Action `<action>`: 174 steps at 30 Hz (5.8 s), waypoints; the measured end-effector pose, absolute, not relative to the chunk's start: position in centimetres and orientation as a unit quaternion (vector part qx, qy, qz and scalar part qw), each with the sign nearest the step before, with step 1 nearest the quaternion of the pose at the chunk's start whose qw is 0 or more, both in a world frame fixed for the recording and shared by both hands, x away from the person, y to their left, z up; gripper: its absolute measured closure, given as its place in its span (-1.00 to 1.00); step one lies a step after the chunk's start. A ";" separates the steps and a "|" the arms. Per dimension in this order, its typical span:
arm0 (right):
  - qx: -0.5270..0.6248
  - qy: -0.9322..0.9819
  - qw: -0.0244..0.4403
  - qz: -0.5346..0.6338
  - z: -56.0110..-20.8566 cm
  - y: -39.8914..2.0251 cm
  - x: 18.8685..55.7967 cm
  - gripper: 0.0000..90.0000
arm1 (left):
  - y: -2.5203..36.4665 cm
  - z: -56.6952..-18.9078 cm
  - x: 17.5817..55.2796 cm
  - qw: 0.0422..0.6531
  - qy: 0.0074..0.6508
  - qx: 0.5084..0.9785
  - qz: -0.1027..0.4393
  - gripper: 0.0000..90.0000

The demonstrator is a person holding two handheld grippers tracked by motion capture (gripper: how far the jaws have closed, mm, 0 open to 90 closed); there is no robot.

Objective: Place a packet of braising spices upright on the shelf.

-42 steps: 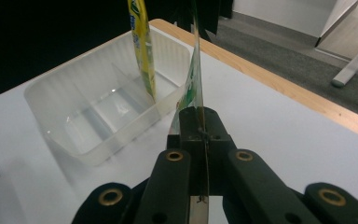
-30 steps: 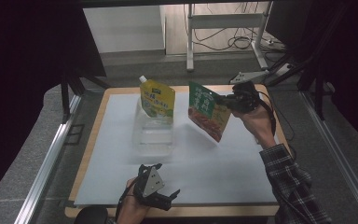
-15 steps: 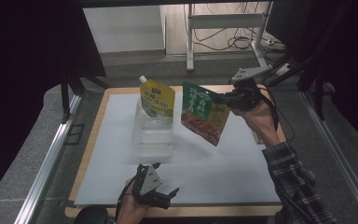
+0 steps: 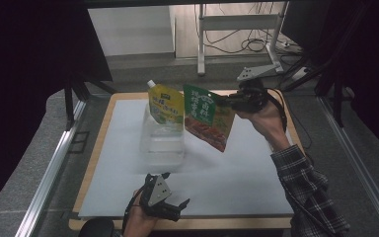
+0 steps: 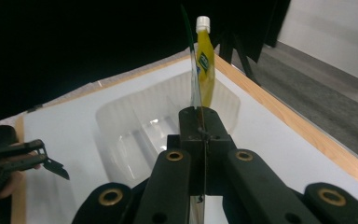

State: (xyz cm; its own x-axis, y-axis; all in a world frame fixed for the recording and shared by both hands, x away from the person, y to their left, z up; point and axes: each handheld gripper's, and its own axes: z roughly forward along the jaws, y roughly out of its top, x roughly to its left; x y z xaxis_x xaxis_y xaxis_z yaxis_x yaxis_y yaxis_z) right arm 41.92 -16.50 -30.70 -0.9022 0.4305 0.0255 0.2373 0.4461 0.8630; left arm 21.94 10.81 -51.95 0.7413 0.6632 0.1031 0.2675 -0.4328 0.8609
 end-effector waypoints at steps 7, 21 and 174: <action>0.186 0.844 0.088 0.496 -30.4 -15.1 42.3 0.98 | 10.8 -51.9 21.9 0.452 0.285 0.817 0.218 -1.00; 0.171 0.843 0.087 0.503 -29.9 -11.9 43.2 0.98 | 10.8 -51.9 21.9 0.451 0.282 0.818 0.217 -1.00; 0.300 0.829 0.181 0.436 -39.5 -17.2 44.5 -0.69 | 10.6 -52.1 21.9 0.440 0.270 0.830 0.213 -1.00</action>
State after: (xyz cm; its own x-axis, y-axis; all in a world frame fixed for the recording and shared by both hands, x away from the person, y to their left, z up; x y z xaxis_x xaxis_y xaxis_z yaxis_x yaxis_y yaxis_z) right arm 44.51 -17.15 -39.52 -0.7550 0.6546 -0.0389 0.3395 0.4408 0.8309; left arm 21.93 10.56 -52.08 0.7638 0.6349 0.1162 0.2600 -0.4675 0.8449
